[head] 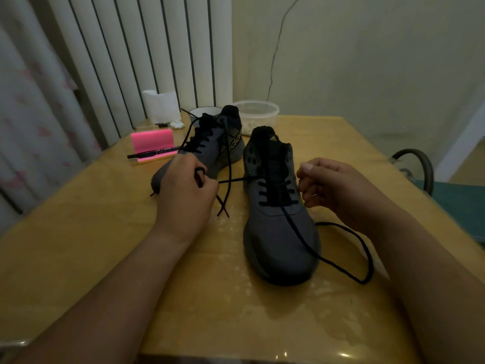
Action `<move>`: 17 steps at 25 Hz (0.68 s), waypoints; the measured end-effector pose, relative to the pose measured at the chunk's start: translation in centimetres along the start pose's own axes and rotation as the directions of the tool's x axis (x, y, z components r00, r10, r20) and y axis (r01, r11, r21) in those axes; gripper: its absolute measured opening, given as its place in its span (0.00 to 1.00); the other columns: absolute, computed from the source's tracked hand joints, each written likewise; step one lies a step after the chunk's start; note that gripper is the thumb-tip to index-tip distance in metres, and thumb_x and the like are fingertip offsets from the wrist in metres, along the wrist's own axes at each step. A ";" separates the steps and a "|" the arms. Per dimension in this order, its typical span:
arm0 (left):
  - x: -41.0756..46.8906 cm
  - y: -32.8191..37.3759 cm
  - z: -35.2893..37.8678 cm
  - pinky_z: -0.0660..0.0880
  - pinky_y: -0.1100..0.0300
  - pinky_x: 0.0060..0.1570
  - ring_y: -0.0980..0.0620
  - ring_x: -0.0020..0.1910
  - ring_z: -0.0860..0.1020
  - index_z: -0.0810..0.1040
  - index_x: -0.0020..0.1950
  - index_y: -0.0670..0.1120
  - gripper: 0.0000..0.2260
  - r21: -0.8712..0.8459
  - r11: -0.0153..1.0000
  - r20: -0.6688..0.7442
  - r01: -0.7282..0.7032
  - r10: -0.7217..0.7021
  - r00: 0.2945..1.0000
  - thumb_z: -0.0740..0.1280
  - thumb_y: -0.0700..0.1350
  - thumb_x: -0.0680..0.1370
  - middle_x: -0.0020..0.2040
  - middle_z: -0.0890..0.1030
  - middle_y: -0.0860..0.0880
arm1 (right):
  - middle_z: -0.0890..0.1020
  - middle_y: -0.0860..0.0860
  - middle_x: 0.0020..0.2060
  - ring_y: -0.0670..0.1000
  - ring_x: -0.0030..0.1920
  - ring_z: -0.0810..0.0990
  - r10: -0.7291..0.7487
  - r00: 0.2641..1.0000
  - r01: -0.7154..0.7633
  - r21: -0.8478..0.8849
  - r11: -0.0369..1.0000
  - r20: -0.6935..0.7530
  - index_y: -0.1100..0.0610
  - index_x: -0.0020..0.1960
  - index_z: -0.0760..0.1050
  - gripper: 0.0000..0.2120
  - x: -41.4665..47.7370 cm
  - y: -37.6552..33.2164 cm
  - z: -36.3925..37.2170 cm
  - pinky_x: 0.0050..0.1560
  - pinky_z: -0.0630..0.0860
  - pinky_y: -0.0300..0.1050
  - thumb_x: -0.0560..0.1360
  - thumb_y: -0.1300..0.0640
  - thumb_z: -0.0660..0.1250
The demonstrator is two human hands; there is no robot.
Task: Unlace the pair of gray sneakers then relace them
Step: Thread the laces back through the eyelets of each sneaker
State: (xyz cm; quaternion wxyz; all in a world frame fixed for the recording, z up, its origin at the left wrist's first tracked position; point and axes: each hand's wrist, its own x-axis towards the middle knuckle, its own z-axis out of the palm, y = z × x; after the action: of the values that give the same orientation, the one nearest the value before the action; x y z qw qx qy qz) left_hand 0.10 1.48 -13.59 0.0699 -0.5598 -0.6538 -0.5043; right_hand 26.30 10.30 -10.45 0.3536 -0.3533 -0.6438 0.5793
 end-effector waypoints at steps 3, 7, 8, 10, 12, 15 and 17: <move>-0.1 0.0 -0.1 0.67 0.63 0.38 0.51 0.41 0.69 0.72 0.50 0.43 0.10 -0.010 0.999 -0.003 0.030 -0.030 1.000 0.70 0.34 0.74 0.47 0.71 0.48 | 0.79 0.54 0.37 0.53 0.37 0.76 -0.021 0.999 0.025 -0.067 0.997 0.049 0.59 0.47 0.78 0.14 -0.6 -0.6 0.3 0.40 0.76 0.45 0.77 0.47 0.68; -0.4 0.2 -0.2 0.72 0.49 0.61 0.48 0.64 0.71 0.75 0.66 0.50 0.20 0.186 0.983 -0.020 -0.014 0.018 1.000 0.72 0.43 0.74 0.65 0.70 0.48 | 0.75 0.54 0.30 0.52 0.31 0.72 -0.126 0.987 0.150 -0.279 0.948 0.101 0.59 0.42 0.81 0.25 -1.9 -1.8 1.1 0.35 0.70 0.44 0.78 0.37 0.67; -0.5 0.8 -0.4 0.70 0.46 0.63 0.46 0.67 0.70 0.76 0.66 0.50 0.19 0.205 0.977 -0.058 -0.061 0.075 0.996 0.72 0.44 0.75 0.67 0.70 0.48 | 0.74 0.54 0.29 0.52 0.31 0.71 -0.128 0.982 0.167 -0.328 0.930 0.136 0.57 0.41 0.82 0.26 -2.2 -2.2 1.5 0.36 0.69 0.45 0.77 0.33 0.68; -0.6 2.3 -0.5 0.71 0.43 0.64 0.46 0.68 0.71 0.79 0.65 0.48 0.17 0.100 0.974 -0.056 -0.203 0.209 0.976 0.70 0.44 0.77 0.66 0.73 0.48 | 0.76 0.53 0.29 0.50 0.31 0.74 -0.120 0.973 0.203 -0.492 0.847 0.195 0.55 0.40 0.82 0.23 -2.8 -2.9 2.7 0.36 0.70 0.46 0.73 0.33 0.72; -1.0 3.9 -0.2 0.70 0.41 0.66 0.49 0.70 0.71 0.79 0.69 0.48 0.19 -0.054 0.947 0.082 -0.317 0.320 0.944 0.68 0.43 0.77 0.68 0.75 0.50 | 0.79 0.50 0.29 0.46 0.30 0.75 -0.134 0.969 0.237 -0.610 0.756 0.209 0.53 0.40 0.81 0.13 -2.9 -3.2 3.4 0.35 0.70 0.43 0.74 0.44 0.75; -1.4 5.5 0.3 0.61 0.46 0.76 0.59 0.78 0.63 0.74 0.76 0.52 0.28 -0.170 0.915 0.324 -0.365 0.402 0.856 0.66 0.44 0.75 0.73 0.72 0.58 | 0.80 0.57 0.36 0.53 0.36 0.78 -0.162 0.962 0.251 -0.477 0.842 0.220 0.60 0.44 0.77 0.09 -2.8 -3.3 2.8 0.40 0.74 0.49 0.75 0.54 0.72; -1.5 5.8 0.8 0.58 0.50 0.78 0.71 0.75 0.58 0.74 0.74 0.54 0.25 -0.202 0.923 0.350 -0.326 0.379 0.857 0.69 0.45 0.76 0.69 0.70 0.64 | 0.82 0.58 0.37 0.55 0.38 0.80 -0.164 0.967 0.214 -0.271 0.938 0.196 0.61 0.47 0.77 0.08 -2.5 -3.6 1.8 0.41 0.77 0.48 0.75 0.56 0.72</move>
State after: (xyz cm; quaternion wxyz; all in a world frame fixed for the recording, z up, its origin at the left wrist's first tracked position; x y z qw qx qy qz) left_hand 5.67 0.25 -11.57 -0.0057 -0.7611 -0.5051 -0.4070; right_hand 25.86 6.96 -7.09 0.2956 -0.2868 -0.7808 0.4699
